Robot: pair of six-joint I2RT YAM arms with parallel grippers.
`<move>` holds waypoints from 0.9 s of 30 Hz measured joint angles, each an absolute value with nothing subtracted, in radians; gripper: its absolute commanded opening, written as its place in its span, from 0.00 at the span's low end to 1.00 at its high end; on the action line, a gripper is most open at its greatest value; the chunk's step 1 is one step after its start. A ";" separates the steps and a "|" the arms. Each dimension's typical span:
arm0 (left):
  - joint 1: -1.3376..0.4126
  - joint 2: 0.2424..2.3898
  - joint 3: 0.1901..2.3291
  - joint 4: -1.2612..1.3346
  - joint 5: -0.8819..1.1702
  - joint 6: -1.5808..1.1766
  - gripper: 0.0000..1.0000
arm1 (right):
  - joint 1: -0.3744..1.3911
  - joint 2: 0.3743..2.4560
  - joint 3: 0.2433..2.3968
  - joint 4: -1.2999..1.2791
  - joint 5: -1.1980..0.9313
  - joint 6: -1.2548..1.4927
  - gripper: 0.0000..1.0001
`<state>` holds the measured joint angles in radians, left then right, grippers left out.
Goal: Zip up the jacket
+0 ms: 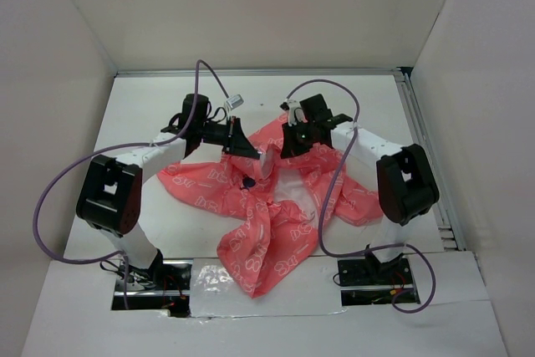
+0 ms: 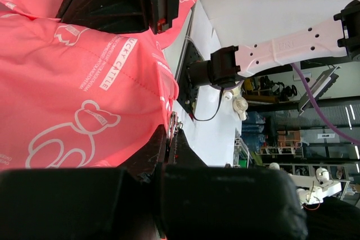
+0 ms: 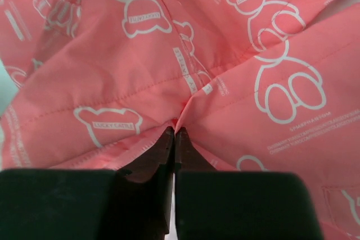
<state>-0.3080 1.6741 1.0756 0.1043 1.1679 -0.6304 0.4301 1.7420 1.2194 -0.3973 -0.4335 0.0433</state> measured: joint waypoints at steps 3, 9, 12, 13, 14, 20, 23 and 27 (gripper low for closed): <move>-0.308 1.674 1.082 0.100 1.162 -0.629 0.00 | 0.429 1.739 1.219 -0.376 -0.444 0.067 0.00; -0.301 1.674 1.101 0.096 1.152 -0.628 0.00 | 0.420 1.716 1.217 -0.351 -0.460 0.084 0.00; -0.298 1.674 1.104 0.085 1.137 -0.624 0.00 | 0.413 1.711 1.214 -0.351 -0.468 0.093 0.00; -0.298 1.674 1.105 0.079 1.127 -0.619 0.00 | 0.410 1.704 1.209 -0.351 -0.476 0.097 0.00; -0.298 1.675 1.105 0.073 1.116 -0.609 0.00 | 0.405 1.694 1.200 -0.352 -0.487 0.102 0.00; -0.298 1.765 1.140 0.065 1.053 -0.603 0.00 | 0.364 1.530 1.124 -0.356 -0.576 0.149 0.00; -0.312 1.836 1.185 0.039 0.994 -0.603 0.00 | 0.360 1.470 1.129 -0.353 -0.663 0.174 0.00; -0.353 1.867 1.251 0.011 0.936 -0.601 0.00 | 0.374 1.463 1.132 -0.352 -0.696 0.213 0.00</move>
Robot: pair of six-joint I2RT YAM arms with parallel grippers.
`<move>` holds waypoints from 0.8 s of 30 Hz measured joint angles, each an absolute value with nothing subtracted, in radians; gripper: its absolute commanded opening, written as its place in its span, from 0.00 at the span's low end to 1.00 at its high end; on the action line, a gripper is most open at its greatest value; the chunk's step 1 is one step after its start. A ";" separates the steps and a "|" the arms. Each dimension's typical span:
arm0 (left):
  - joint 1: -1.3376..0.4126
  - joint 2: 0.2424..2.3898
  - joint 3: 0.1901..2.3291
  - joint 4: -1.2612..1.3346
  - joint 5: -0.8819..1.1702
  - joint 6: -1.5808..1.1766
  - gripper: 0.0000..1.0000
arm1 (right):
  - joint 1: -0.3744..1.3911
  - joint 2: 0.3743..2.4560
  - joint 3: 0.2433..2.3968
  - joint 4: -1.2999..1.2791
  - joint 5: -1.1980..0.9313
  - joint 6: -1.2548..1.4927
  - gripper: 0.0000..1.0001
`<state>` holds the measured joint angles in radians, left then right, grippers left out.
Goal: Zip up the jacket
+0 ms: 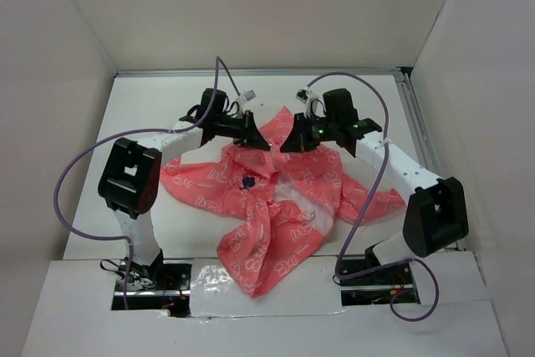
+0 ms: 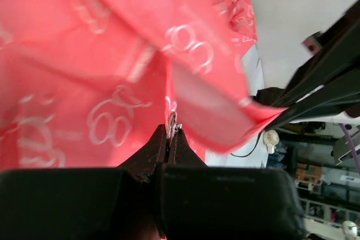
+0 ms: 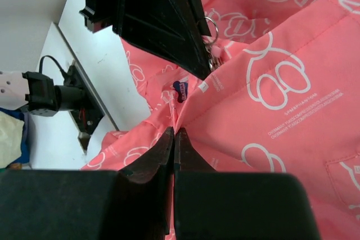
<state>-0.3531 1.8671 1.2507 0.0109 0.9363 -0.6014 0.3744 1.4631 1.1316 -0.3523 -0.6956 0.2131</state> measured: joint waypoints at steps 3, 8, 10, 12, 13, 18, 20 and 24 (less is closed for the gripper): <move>-0.383 1.867 1.282 0.019 0.924 -0.601 0.00 | 0.385 1.469 1.135 -0.353 -0.687 0.241 0.00; -0.405 1.867 1.287 0.016 0.915 -0.602 0.00 | 0.400 1.491 1.157 -0.352 -0.658 0.285 0.08; -0.408 1.867 1.287 0.016 0.913 -0.603 0.00 | 0.406 1.499 1.163 -0.351 -0.651 0.305 0.11; -0.410 1.867 1.287 0.015 0.912 -0.606 0.00 | 0.411 1.509 1.168 -0.351 -0.650 0.324 0.21; -0.410 1.867 1.287 0.015 0.912 -0.606 0.00 | 0.413 1.515 1.171 -0.352 -0.651 0.329 0.23; -0.416 1.866 1.287 0.006 0.899 -0.606 0.00 | 0.416 1.542 1.172 -0.359 -0.635 0.352 0.37; -0.416 1.864 1.287 0.001 0.890 -0.607 0.00 | 0.416 1.543 1.172 -0.359 -0.630 0.355 0.38; -0.417 1.857 1.287 -0.001 0.880 -0.610 0.00 | 0.421 1.543 1.172 -0.360 -0.630 0.360 0.48</move>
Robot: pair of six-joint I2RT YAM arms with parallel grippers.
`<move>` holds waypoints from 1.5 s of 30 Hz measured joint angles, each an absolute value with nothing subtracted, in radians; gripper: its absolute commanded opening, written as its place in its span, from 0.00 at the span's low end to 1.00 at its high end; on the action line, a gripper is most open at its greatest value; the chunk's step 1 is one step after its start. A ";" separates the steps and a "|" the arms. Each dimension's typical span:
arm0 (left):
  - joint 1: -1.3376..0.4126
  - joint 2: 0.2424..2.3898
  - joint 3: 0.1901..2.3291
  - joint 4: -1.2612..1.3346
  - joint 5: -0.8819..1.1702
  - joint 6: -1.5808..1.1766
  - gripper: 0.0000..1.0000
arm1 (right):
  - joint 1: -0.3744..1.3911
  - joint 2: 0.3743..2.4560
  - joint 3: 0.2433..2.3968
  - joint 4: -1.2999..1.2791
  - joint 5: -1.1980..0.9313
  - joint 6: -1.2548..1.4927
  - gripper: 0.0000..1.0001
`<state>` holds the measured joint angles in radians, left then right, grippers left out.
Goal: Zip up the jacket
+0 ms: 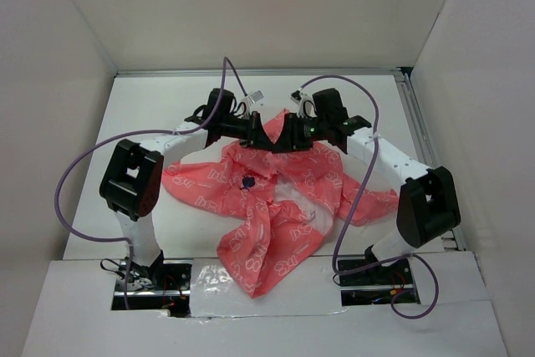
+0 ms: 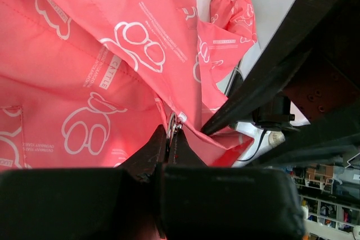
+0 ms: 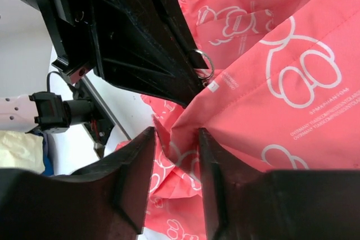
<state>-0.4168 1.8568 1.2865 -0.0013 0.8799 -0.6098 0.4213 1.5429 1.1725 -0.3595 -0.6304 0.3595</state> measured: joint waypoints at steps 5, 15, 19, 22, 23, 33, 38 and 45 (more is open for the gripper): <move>-0.417 1.855 1.287 -0.005 0.868 -0.618 0.00 | 0.442 1.541 1.163 -0.358 -0.629 0.332 0.60; -0.417 1.855 1.287 -0.031 0.829 -0.633 0.00 | 0.480 1.534 1.116 -0.386 -0.551 0.205 0.63; -0.411 1.855 1.287 -0.046 0.821 -0.633 0.00 | 0.497 1.530 1.092 -0.394 -0.499 0.138 0.73; -0.408 1.855 1.289 -0.054 0.817 -0.633 0.00 | 0.525 1.526 1.087 -0.397 -0.435 0.109 0.75; -0.408 1.855 1.292 -0.058 0.816 -0.633 0.00 | 0.539 1.525 1.087 -0.394 -0.405 0.101 0.75; -0.406 1.855 1.306 -0.073 0.816 -0.633 0.00 | 0.642 1.510 1.071 -0.326 -0.228 0.057 0.66; -0.406 1.855 1.310 -0.074 0.820 -0.635 0.00 | 0.642 1.525 1.071 -0.286 -0.202 0.071 0.39; -0.406 1.855 1.310 -0.075 0.827 -0.635 0.00 | 0.640 1.540 1.071 -0.263 -0.199 0.101 0.00</move>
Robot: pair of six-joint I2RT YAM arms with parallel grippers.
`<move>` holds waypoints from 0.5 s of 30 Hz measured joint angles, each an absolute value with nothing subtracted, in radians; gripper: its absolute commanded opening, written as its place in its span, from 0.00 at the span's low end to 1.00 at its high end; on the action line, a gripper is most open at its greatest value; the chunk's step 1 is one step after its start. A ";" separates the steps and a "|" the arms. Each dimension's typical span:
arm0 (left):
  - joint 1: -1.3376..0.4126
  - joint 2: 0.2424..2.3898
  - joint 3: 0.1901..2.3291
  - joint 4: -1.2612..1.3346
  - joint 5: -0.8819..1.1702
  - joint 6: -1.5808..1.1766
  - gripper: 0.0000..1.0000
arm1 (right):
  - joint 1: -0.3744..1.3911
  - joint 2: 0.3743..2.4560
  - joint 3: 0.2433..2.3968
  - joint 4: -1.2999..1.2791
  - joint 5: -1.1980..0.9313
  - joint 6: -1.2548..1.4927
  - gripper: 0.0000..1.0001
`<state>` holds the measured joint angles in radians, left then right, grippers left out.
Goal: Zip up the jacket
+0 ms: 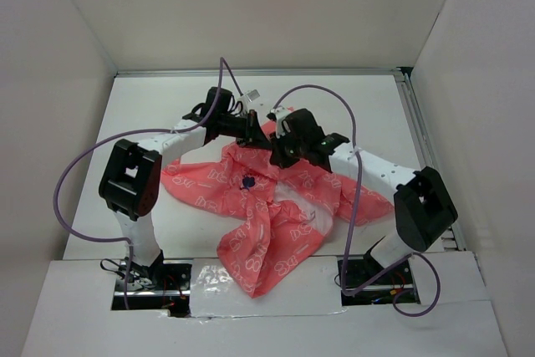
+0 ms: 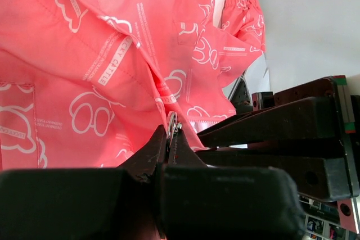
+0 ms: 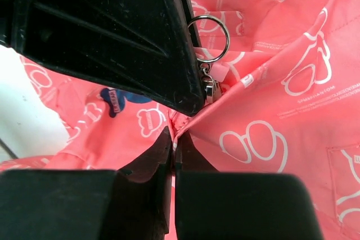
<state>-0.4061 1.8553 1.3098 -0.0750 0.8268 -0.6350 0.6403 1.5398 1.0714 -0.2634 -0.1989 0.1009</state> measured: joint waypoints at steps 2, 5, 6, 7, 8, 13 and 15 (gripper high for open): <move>-0.405 1.855 1.310 -0.075 0.828 -0.635 0.00 | 0.629 1.538 1.070 -0.258 -0.215 0.115 0.00; -0.403 1.854 1.310 -0.075 0.831 -0.632 0.00 | 0.588 1.513 1.045 -0.239 -0.276 0.143 0.00; -0.403 1.853 1.310 -0.075 0.834 -0.631 0.00 | 0.568 1.497 1.034 -0.236 -0.299 0.154 0.00; -0.403 1.849 1.310 -0.075 0.838 -0.629 0.00 | 0.545 1.481 1.026 -0.232 -0.329 0.163 0.00; -0.404 1.844 1.310 -0.074 0.844 -0.627 0.00 | 0.519 1.462 1.016 -0.231 -0.365 0.173 0.00; -0.426 1.795 1.325 -0.035 0.906 -0.600 0.00 | 0.421 1.343 0.989 -0.233 -0.535 0.201 0.00; -0.426 1.777 1.341 -0.022 0.934 -0.581 0.00 | 0.394 1.320 0.994 -0.236 -0.598 0.197 0.11</move>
<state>-0.4263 1.7767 1.3415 -0.0216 0.9337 -0.5808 0.3943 1.3201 0.9936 -0.2363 -0.5983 0.1974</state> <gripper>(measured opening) 0.045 0.042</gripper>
